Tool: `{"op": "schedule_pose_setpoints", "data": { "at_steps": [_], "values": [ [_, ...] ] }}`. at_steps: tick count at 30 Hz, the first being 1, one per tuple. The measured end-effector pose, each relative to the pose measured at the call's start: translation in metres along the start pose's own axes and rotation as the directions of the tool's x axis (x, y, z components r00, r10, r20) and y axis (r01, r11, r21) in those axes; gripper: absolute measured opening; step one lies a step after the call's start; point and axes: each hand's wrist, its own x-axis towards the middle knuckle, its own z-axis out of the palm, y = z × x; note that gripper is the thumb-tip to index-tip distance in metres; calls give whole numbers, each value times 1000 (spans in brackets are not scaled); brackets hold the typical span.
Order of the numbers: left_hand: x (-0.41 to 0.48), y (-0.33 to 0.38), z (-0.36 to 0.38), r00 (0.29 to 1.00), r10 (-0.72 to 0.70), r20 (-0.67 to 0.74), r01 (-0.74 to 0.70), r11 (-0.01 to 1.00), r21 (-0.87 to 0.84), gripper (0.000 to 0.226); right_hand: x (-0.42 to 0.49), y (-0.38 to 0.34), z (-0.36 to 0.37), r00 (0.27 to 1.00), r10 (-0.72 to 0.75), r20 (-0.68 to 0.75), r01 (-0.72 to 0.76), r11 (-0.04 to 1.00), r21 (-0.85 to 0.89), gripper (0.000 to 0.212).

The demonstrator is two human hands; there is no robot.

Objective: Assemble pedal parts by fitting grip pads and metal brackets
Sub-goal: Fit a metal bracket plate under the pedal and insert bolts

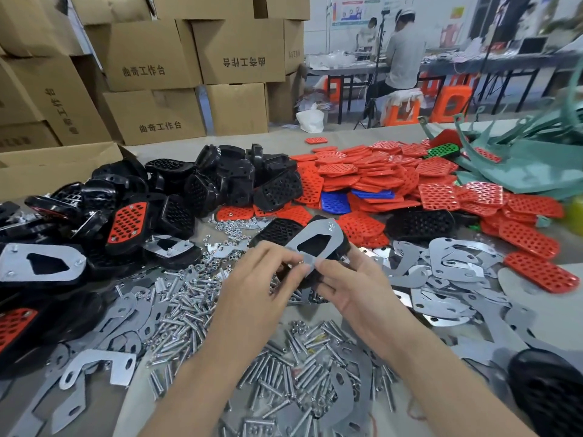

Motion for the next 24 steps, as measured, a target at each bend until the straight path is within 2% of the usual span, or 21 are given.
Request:
{"op": "schedule_pose_setpoints", "data": {
  "at_steps": [10, 24],
  "values": [
    [-3, -7, 4, 999, -13, 31, 14, 999, -43, 18, 0, 4, 0, 1000, -19, 24, 19, 1000, -5, 41],
    [-5, -16, 5, 991, -77, 110, 97, 978, -184, 20, -2, 3, 1, 998, -20, -62, 13, 994, -110, 27]
  ]
}}
